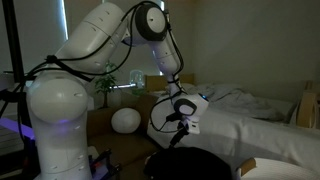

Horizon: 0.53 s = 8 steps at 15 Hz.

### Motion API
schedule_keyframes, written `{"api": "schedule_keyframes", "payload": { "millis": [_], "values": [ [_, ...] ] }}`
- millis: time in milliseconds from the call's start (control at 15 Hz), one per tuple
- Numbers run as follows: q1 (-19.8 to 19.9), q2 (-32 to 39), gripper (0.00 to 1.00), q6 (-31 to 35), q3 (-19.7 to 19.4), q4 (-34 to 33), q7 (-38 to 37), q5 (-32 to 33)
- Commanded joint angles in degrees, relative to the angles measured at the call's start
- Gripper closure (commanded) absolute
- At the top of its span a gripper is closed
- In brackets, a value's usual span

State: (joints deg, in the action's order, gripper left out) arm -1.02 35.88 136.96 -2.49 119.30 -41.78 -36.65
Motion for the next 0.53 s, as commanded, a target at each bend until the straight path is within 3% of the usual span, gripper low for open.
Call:
{"api": "schedule_keyframes", "payload": {
  "millis": [0,467],
  "values": [
    [-0.2,6.3,0.00,-1.9,-1.4,-5.0,-3.9,2.7],
    [2.1,16.4,0.00,-6.5,-2.8,-13.3,-5.1,5.6]
  ]
}}
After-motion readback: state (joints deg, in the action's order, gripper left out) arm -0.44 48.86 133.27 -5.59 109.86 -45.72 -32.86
